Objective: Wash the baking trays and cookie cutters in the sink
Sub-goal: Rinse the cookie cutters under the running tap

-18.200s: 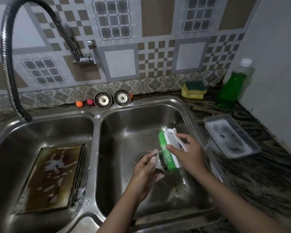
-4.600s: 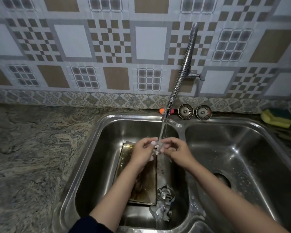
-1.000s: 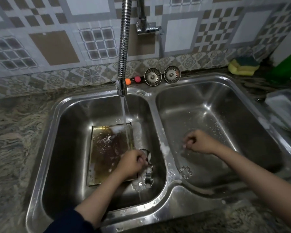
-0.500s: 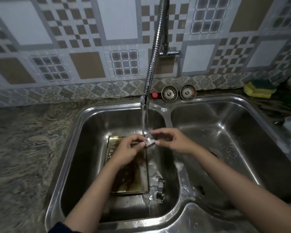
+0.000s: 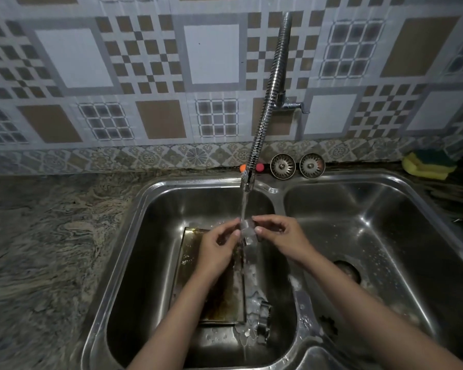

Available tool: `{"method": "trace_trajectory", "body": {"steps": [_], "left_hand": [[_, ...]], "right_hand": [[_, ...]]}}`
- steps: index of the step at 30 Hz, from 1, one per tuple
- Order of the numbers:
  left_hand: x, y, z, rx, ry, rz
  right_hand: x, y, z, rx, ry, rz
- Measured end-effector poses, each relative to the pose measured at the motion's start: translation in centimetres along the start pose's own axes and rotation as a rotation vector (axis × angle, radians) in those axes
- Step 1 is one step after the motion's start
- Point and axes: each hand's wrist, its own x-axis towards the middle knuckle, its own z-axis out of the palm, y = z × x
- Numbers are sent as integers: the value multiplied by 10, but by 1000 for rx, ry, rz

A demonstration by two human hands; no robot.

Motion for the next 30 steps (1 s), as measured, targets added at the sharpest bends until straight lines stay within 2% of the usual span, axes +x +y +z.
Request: {"method": "trace_trajectory", "body": {"steps": [5,16,26,30], "left_hand": [[-3,-1,-4,-64,39,-39],[-7,-2,-34,-84,175,-58],[1,3,-13,-192,95,-183],[5,8,-1,-196,65,-169]], "right_hand": [[1,3,7,20,27,21],[9,3,35,130,-58,117],[8,-1,9,113,-28,171],[8,-1,-4,114,12,160]]}}
